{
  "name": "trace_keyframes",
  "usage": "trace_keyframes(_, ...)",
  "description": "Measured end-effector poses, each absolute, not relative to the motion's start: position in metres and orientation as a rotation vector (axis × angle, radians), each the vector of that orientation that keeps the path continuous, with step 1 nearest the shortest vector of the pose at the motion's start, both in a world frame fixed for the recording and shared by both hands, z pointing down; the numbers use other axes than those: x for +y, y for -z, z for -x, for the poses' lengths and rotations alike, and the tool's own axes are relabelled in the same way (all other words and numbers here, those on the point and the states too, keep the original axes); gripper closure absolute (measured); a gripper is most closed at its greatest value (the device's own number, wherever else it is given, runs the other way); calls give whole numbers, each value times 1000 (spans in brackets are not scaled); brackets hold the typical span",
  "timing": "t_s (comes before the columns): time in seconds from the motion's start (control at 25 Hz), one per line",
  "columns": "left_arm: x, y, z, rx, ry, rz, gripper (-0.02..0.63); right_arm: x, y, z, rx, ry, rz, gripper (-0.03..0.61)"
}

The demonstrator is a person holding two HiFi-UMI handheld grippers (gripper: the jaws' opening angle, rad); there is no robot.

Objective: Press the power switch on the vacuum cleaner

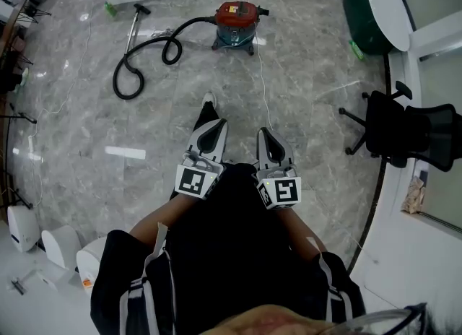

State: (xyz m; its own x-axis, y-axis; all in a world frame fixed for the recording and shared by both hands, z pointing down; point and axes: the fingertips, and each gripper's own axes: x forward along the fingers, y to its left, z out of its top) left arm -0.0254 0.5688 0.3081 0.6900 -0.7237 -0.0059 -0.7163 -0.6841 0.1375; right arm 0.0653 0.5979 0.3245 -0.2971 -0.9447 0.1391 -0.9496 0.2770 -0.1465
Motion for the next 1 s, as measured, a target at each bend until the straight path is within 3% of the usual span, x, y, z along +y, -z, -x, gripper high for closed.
trace_keyframes(0.4,435,-310,22,-1205,167,-2762,595,460,-327,-74,-2442,-269,-1840,563)
trace_keyframes(1.0,197,-323,64,-1210,68,-2702,595,209,-336,-2,-2458,-378,-1604,563)
